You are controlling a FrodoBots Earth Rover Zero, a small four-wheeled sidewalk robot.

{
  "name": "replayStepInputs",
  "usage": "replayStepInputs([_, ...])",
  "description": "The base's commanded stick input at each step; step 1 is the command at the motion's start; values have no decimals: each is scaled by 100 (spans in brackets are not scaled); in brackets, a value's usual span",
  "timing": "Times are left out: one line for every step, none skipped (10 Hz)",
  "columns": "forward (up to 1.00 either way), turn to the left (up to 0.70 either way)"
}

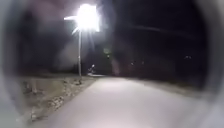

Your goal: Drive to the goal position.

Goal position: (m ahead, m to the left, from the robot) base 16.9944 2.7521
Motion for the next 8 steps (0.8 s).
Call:
replayStepInputs([70,0])
replayStepInputs([70,0])
replayStepInputs([70,0])
replayStepInputs([70,0])
replayStepInputs([70,0])
replayStepInputs([70,0])
replayStepInputs([70,0])
replayStepInputs([70,0])
